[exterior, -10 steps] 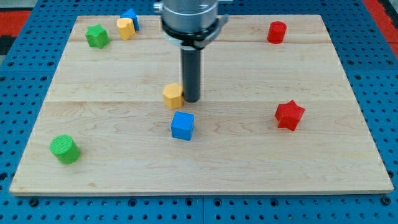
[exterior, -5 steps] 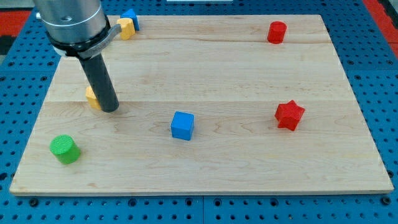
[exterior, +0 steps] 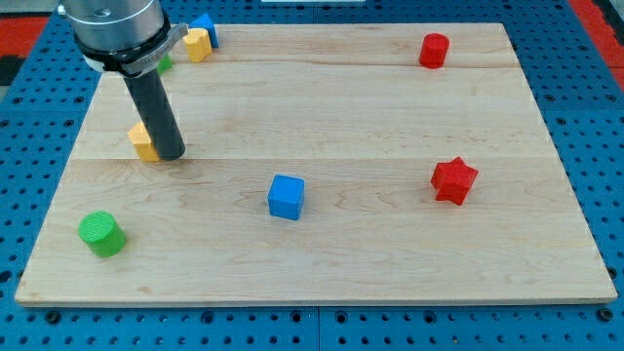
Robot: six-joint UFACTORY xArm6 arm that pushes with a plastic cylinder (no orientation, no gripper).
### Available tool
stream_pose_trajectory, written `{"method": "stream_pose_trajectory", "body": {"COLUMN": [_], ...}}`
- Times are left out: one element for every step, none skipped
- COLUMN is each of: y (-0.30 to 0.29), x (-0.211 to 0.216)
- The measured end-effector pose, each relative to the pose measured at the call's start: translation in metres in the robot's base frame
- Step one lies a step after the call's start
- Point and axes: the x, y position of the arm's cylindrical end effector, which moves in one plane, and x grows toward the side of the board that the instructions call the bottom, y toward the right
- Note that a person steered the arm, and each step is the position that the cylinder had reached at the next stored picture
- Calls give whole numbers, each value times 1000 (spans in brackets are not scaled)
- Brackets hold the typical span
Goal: Slide yellow hexagon towards center left
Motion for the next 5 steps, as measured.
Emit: {"method": "stream_pose_trajectory", "body": {"y": [0,1,1,1,1], "x": [-11,-14,-19,-26,-31]}}
